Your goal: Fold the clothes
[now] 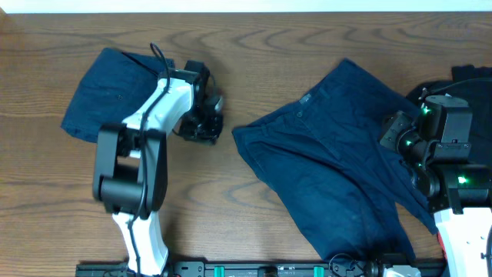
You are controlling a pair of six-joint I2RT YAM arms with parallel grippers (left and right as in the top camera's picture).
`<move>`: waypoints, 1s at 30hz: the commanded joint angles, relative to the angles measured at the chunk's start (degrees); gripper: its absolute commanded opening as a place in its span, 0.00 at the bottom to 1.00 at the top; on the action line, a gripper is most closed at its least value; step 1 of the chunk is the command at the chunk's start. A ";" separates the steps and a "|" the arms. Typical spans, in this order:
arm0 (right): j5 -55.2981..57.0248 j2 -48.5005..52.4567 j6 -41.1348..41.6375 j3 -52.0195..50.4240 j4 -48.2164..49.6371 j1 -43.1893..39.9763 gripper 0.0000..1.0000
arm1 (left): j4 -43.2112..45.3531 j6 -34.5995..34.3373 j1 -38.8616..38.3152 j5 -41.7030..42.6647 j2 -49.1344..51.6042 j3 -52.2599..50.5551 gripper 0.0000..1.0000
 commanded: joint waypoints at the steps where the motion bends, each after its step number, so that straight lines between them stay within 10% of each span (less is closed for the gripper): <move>1: -2.43 0.44 -5.33 0.46 -0.39 -0.42 0.41 | 1.55 3.28 -3.41 7.87 -6.62 -0.04 0.12; 13: -6.12 1.18 -7.21 0.46 -1.90 -0.42 0.51 | 7.72 3.06 -11.98 2.49 0.28 -0.66 0.13; 20: -6.51 1.18 -7.43 0.46 -2.45 -0.42 0.58 | 8.87 2.80 -12.02 0.70 7.43 -0.70 0.45; 24: -6.45 1.18 -7.45 0.46 -3.04 -0.42 0.59 | 6.51 -6.45 -10.97 -13.05 9.73 -0.70 0.10; 30: -6.23 1.20 -8.92 0.46 -3.13 -0.42 0.61 | -0.92 -12.61 -1.92 -22.40 10.21 -1.05 0.06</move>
